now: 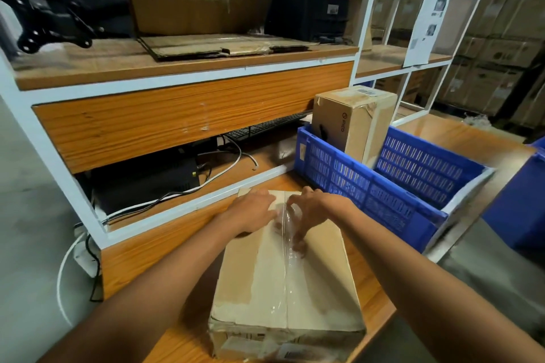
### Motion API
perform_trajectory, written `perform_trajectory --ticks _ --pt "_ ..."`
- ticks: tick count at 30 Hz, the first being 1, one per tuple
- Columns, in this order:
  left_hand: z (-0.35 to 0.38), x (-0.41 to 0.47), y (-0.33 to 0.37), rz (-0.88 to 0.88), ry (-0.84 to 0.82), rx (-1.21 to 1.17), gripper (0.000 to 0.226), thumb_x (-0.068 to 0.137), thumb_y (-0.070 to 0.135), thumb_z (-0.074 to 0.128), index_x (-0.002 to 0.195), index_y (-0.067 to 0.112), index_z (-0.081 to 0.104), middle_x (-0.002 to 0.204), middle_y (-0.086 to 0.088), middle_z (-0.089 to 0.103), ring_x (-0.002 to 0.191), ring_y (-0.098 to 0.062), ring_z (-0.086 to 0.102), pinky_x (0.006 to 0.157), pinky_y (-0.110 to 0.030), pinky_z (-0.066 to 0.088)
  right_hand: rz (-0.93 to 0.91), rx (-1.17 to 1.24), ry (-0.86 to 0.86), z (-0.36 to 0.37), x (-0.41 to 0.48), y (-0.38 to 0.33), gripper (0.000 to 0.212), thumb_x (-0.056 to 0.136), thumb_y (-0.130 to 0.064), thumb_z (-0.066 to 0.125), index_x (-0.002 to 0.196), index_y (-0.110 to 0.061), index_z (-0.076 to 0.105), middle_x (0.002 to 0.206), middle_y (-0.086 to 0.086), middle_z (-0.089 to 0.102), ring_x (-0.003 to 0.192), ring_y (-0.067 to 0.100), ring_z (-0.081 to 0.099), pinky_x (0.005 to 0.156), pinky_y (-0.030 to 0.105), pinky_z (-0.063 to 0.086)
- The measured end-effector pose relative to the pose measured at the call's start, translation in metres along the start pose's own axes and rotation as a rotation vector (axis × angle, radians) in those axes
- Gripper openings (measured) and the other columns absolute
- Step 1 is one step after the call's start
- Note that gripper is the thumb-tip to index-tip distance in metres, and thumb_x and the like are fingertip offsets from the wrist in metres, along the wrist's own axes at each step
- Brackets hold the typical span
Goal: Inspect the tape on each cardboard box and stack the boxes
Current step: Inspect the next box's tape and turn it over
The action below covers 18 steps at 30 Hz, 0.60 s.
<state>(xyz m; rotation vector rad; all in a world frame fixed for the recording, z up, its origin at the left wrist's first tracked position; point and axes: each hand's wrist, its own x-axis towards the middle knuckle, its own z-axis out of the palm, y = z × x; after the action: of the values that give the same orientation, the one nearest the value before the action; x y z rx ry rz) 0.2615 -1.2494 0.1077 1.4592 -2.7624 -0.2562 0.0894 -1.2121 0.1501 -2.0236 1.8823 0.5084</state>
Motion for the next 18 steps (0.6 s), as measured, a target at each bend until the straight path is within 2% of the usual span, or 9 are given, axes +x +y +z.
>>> perform_trajectory --ticks 2,4,8,11,14,16,18 --pt "-0.001 0.002 0.0 0.007 0.105 0.019 0.036 0.104 0.037 0.042 0.13 0.02 0.061 0.129 -0.002 0.057 0.122 -0.022 0.051 0.1 -0.042 0.046 0.003 0.013 0.038 0.003 0.004 -0.002 0.11 0.064 -0.064 0.085 0.154 -0.038 0.028 0.152 0.006 0.029 0.136 0.033 0.033 0.106 0.052 0.043" --pt "0.005 0.002 -0.002 0.011 0.146 0.045 0.032 0.103 0.03 0.045 0.124 0.022 0.066 0.123 0.001 0.058 0.117 -0.02 0.052 0.098 -0.04 0.047 0.002 -0.015 0.073 0.011 0.008 -0.003 0.111 0.064 -0.065 0.084 0.155 -0.037 0.027 0.152 0.005 0.027 0.138 0.033 0.029 0.106 0.053 0.043" --pt "-0.003 0.006 -0.007 0.027 0.067 0.028 0.036 0.101 0.034 0.049 0.133 0.023 0.062 0.13 0.002 0.056 0.122 -0.02 0.049 0.1 -0.039 0.045 -0.036 -0.033 0.075 0.008 0.008 0.003 0.107 0.066 -0.069 0.08 0.154 -0.037 0.03 0.149 0.004 0.032 0.132 0.031 0.034 0.105 0.049 0.044" --pt "-0.008 0.002 -0.012 0.039 -0.025 0.051 0.039 0.099 0.041 0.052 0.132 0.022 0.061 0.13 0.0 0.055 0.121 -0.022 0.051 0.097 -0.041 0.048 -0.043 0.022 0.061 0.002 0.004 0.017 0.085 0.071 -0.062 0.081 0.144 -0.036 0.046 0.14 0.001 0.042 0.118 0.022 0.044 0.097 0.037 0.047" --pt "-0.003 -0.007 -0.022 -0.044 -0.001 0.053 0.042 0.098 0.044 0.051 0.135 0.025 0.059 0.135 0.002 0.057 0.121 -0.022 0.054 0.093 -0.037 0.049 -0.018 0.036 0.127 0.014 -0.006 0.036 0.063 0.081 -0.056 0.075 0.134 -0.03 0.054 0.131 -0.001 0.05 0.11 0.018 0.043 0.091 0.031 0.045" --pt "-0.001 -0.01 -0.023 -0.093 -0.027 0.057 0.045 0.1 0.042 0.05 0.142 0.028 0.054 0.15 0.004 0.048 0.132 -0.024 0.049 0.1 -0.04 0.046 0.005 0.114 0.18 0.026 -0.01 0.046 0.069 0.08 -0.056 0.076 0.139 -0.03 0.052 0.132 -0.002 0.045 0.117 0.019 0.042 0.098 0.034 0.045" --pt "0.0 -0.009 -0.019 -0.118 -0.042 0.075 0.042 0.1 0.04 0.05 0.14 0.027 0.056 0.149 0.001 0.05 0.13 -0.025 0.05 0.098 -0.041 0.046 0.013 0.193 0.203 0.029 -0.011 0.046 0.074 0.078 -0.056 0.078 0.143 -0.033 0.051 0.132 -0.003 0.044 0.118 0.019 0.042 0.101 0.036 0.046"
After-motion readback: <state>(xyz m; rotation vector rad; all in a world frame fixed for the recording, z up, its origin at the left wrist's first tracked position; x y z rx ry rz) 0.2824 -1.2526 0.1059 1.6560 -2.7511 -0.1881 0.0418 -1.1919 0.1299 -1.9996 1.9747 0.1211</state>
